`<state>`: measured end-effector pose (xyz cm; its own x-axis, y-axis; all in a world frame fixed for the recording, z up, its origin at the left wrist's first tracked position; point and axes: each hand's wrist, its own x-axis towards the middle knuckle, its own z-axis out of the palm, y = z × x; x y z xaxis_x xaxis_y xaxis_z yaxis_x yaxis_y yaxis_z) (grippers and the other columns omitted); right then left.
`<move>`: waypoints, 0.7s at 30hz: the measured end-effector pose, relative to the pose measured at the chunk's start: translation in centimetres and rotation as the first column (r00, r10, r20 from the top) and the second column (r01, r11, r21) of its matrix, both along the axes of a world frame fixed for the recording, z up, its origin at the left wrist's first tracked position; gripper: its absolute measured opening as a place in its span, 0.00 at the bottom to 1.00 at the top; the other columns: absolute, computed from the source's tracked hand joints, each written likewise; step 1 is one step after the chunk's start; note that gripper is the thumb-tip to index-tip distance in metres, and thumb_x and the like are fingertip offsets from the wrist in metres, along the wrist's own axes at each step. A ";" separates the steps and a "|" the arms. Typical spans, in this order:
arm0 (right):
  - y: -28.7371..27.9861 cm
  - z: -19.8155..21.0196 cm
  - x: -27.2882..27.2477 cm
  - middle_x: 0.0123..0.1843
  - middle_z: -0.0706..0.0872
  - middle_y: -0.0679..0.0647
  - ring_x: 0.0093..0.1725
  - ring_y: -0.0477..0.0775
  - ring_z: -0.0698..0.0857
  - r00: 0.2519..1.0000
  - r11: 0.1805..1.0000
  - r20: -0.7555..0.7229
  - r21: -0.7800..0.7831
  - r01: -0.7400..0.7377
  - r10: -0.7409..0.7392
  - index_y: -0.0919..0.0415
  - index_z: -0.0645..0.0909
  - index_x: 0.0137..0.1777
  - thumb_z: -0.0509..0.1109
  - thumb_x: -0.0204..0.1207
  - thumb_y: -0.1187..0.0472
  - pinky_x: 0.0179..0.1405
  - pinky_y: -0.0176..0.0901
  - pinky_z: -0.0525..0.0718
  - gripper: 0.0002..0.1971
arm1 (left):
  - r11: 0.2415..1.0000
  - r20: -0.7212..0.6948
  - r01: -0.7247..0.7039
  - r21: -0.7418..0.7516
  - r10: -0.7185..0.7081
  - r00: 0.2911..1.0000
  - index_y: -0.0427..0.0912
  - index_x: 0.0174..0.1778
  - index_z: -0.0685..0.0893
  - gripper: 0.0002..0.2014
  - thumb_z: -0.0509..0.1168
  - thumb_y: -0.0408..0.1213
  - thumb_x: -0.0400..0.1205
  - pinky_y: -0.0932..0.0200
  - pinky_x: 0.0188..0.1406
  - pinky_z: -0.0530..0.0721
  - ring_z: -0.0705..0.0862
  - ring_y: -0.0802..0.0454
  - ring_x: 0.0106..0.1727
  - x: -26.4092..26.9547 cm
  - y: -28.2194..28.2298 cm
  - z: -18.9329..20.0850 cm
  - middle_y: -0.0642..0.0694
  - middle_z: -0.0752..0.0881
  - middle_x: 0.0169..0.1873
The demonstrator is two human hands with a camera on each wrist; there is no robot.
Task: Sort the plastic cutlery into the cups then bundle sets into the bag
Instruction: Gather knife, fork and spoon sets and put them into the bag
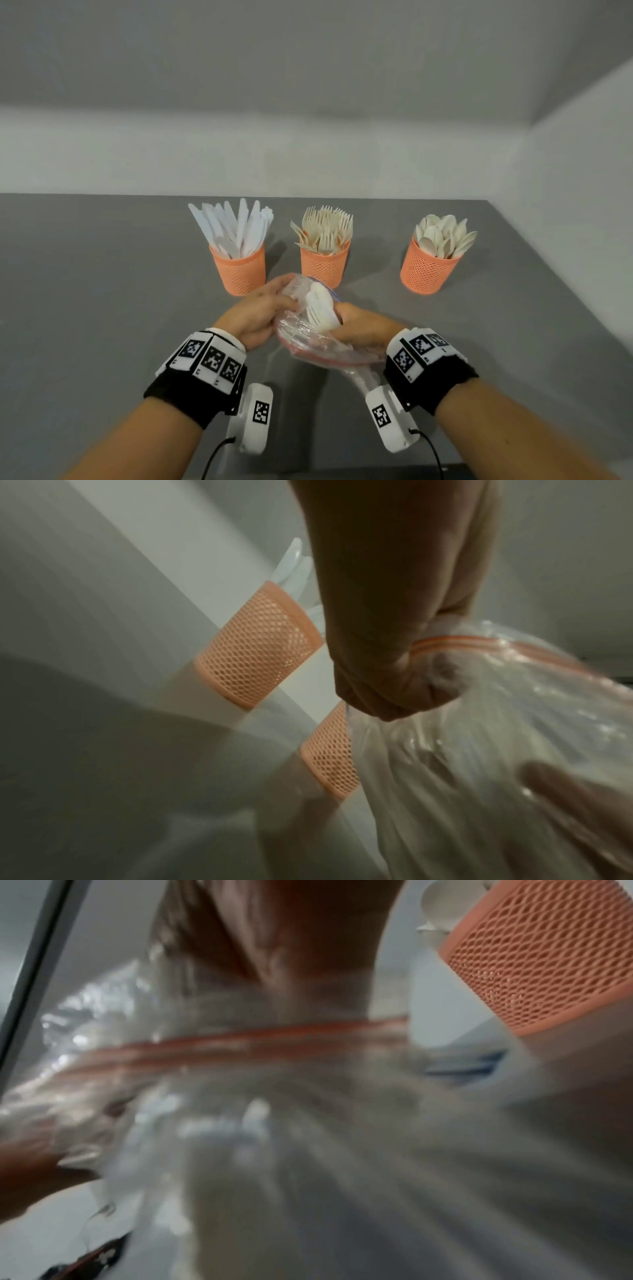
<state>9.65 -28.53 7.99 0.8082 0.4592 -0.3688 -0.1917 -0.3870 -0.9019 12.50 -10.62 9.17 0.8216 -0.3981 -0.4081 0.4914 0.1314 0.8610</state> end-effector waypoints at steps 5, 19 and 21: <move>-0.5 -0.4 0.0 0.46 0.88 0.48 0.47 0.45 0.86 0.974 0.962 -0.011 0.155 0.224 -0.225 0.53 0.81 0.52 0.75 0.71 0.58 0.57 0.44 0.84 0.10 | 0.921 0.160 -0.229 0.314 0.186 0.969 0.38 0.64 0.78 0.22 0.60 0.18 0.75 0.53 0.37 0.82 0.82 0.45 0.36 0.8 -0.1 -0.1 0.40 0.85 0.41; -1.9 5.6 2.4 0.19 0.75 0.47 0.24 0.47 0.77 0.690 0.547 0.045 0.647 0.531 -0.723 0.59 0.72 0.29 0.63 0.81 0.59 0.45 0.45 0.79 0.16 | 0.502 0.188 -0.128 0.855 -0.071 0.980 0.32 0.67 0.60 0.23 0.61 0.35 0.81 0.39 0.59 0.80 0.79 0.27 0.61 -1.8 -0.5 -3.4 0.24 0.75 0.64; -1.9 6.6 2.5 0.18 0.74 0.46 0.22 0.46 0.76 0.680 0.525 0.032 0.662 0.535 -0.733 0.58 0.71 0.31 0.63 0.81 0.59 0.42 0.46 0.78 0.15 | 0.500 0.180 -0.116 0.858 -0.081 0.980 0.36 0.73 0.56 0.28 0.61 0.36 0.80 0.41 0.66 0.74 0.74 0.28 0.67 -1.9 -0.4 -2.8 0.25 0.70 0.68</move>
